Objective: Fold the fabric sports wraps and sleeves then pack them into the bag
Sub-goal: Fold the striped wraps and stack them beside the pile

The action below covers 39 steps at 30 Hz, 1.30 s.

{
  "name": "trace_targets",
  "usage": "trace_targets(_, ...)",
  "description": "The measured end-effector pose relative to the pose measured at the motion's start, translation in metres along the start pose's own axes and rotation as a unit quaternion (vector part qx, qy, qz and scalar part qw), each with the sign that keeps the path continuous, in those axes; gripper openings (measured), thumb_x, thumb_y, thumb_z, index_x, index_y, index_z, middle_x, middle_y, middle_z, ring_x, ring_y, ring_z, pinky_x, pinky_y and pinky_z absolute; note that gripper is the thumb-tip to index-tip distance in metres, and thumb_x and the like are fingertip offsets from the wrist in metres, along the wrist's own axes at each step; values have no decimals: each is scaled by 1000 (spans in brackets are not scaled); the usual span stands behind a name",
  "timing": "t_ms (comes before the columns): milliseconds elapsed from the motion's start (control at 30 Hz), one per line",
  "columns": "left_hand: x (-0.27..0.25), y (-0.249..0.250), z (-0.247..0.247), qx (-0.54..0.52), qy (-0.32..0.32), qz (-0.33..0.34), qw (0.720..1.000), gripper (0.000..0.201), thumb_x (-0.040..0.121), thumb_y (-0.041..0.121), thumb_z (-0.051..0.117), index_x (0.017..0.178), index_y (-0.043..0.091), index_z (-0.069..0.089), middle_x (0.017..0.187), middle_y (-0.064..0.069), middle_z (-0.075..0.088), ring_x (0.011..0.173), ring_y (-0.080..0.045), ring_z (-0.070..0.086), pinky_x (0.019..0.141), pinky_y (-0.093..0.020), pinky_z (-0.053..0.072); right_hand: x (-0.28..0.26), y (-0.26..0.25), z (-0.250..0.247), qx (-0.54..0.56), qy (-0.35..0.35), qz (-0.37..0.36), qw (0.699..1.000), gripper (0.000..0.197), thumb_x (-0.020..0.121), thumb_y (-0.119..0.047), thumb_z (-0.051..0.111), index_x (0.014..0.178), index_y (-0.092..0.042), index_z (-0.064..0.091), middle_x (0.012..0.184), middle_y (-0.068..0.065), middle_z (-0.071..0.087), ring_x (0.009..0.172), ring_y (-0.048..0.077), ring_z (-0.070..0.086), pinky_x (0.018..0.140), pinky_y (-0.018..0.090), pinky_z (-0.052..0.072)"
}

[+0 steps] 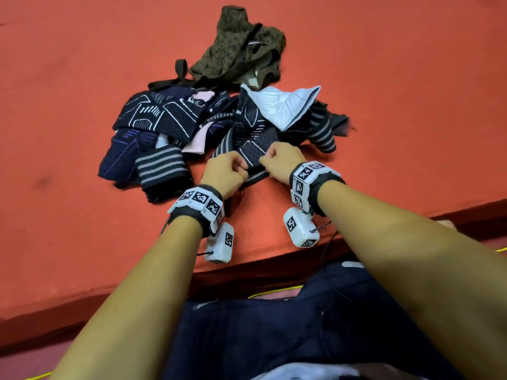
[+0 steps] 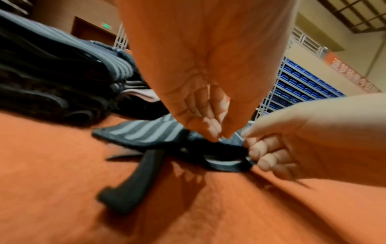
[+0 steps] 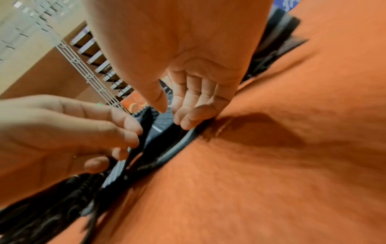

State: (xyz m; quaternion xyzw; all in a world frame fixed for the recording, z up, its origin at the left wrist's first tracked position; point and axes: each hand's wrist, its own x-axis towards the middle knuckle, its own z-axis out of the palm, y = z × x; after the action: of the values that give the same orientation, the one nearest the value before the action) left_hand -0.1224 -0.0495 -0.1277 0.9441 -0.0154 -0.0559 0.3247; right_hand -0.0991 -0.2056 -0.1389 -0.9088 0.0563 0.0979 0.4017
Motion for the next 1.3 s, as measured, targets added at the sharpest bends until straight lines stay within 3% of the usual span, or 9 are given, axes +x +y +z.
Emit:
trace_targets(133, -1, 15, 16, -15, -102, 9, 995, 13, 88, 10, 64, 90, 20, 71, 81, -4, 74, 65, -17, 68, 68, -26, 54, 0, 26, 2, -37, 15, 36, 999, 14, 90, -20, 58, 100, -11, 64, 109, 14, 69, 103, 33, 61, 77, 31, 42)
trace_targets(200, -1, 14, 21, 12, -105, 15, 994, 16, 90, 14, 63, 97, 21, 75, 86, -1, 74, 66, -10, 65, 75, -22, 51, 2, 28, 3, -19, 30, 38, 999, 23, 90, -19, 58, 112, -10, 59, 112, 15, 66, 101, 32, 58, 75, 29, 38)
trace_targets(267, -1, 8, 20, 25, -74, 15, 997, 23, 90, 14, 63, 109, 20, 74, 106, 1, 74, 92, -12, 67, 89, -18, 45, 4, 25, 3, -6, 31, 18, 999, 35, 89, -19, 57, 125, -17, 55, 118, 14, 61, 106, 31, 57, 80, 28, 39)
trace_targets(367, 0, 0, 12, 39, -42, 23, 998, 42, 89, 12, 64, 131, 16, 63, 141, 0, 57, 130, -17, 52, 105, -17, 30, 5, 18, 1, -8, 22, -31, 999, 52, 90, -15, 55, 139, -30, 49, 127, 11, 49, 107, 27, 57, 84, 25, 38)
trace_targets(600, 7, -14, 1, 71, -33, 10, 997, 64, 88, 17, 65, 148, 13, 44, 154, -7, 39, 143, -22, 37, 119, -32, 26, 6, 5, 2, -3, 54, -100, 994, 57, 88, -5, 53, 141, -25, 51, 139, -1, 43, 111, 19, 56, 95, 32, 49)
trace_targets(700, 11, -13, 2, 81, -40, -5, 996, 66, 90, 19, 64, 151, 13, 38, 159, -9, 31, 145, -24, 33, 120, -32, 24, 8, 2, -3, -6, 69, -87, 994, 64, 87, -5, 51, 147, -26, 43, 137, 4, 46, 110, 24, 58, 95, 37, 49)
trace_targets(933, 16, -10, 6, 87, -52, -35, 994, 71, 91, 24, 62, 154, 16, 31, 145, -13, 40, 125, -30, 52, 108, -37, 41, 16, 1, -5, -29, 58, -9, 998, 66, 86, -10, 55, 147, -14, 28, 111, 12, 63, 98, 33, 63, 85, 42, 53)
trace_targets(1100, 15, -9, 5, 82, -55, -33, 995, 71, 90, 19, 62, 154, 11, 30, 153, -12, 40, 138, -27, 42, 114, -33, 33, 15, 3, -5, -27, 53, 24, 998, 83, 86, -10, 55, 155, -21, 10, 94, 12, 63, 80, 32, 64, 73, 41, 55)
trace_targets(1300, 12, -9, 1, 81, -54, -59, 993, 60, 95, 16, 56, 151, 12, 35, 148, -10, 48, 133, -28, 48, 108, -29, 34, 14, 11, -6, -45, 47, 50, 997, 71, 87, -10, 55, 147, -19, 19, 90, 11, 60, 79, 32, 63, 66, 36, 47)
